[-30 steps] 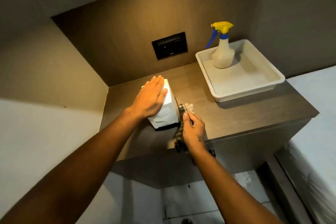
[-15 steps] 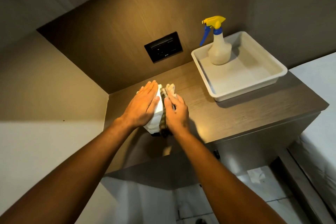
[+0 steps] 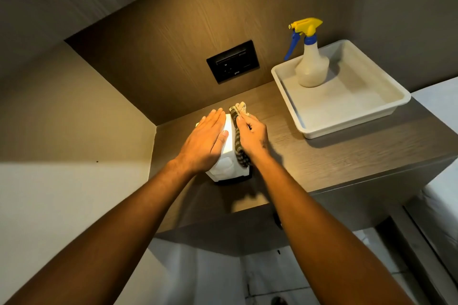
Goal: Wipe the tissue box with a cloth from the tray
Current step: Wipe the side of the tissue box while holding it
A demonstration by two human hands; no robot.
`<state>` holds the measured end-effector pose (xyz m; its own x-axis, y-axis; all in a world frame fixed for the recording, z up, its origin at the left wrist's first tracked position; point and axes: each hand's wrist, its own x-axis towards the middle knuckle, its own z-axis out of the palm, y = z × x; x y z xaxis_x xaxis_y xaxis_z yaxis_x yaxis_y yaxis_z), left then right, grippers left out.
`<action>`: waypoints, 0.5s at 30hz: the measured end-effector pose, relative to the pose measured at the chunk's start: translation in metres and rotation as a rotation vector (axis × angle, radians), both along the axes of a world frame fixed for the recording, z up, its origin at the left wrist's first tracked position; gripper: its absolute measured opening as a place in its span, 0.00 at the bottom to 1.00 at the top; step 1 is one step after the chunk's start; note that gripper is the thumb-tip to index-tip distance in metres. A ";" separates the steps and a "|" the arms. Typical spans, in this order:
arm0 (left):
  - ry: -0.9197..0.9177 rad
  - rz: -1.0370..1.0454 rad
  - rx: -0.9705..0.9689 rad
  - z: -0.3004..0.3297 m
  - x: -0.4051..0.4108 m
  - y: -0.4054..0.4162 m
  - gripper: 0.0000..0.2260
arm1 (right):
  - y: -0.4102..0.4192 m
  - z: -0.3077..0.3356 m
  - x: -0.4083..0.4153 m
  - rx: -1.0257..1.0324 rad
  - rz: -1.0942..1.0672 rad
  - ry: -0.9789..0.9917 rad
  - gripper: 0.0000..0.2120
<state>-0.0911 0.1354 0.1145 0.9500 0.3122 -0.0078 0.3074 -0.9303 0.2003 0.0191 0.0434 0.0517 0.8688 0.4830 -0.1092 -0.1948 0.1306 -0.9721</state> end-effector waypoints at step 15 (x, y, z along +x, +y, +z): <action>0.004 0.010 0.014 -0.002 0.000 0.000 0.30 | -0.006 -0.010 -0.007 -0.064 -0.040 0.020 0.12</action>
<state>-0.0911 0.1354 0.1128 0.9469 0.3214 -0.0072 0.3171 -0.9299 0.1864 0.0119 0.0375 0.0422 0.8847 0.4390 -0.1566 -0.2103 0.0762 -0.9747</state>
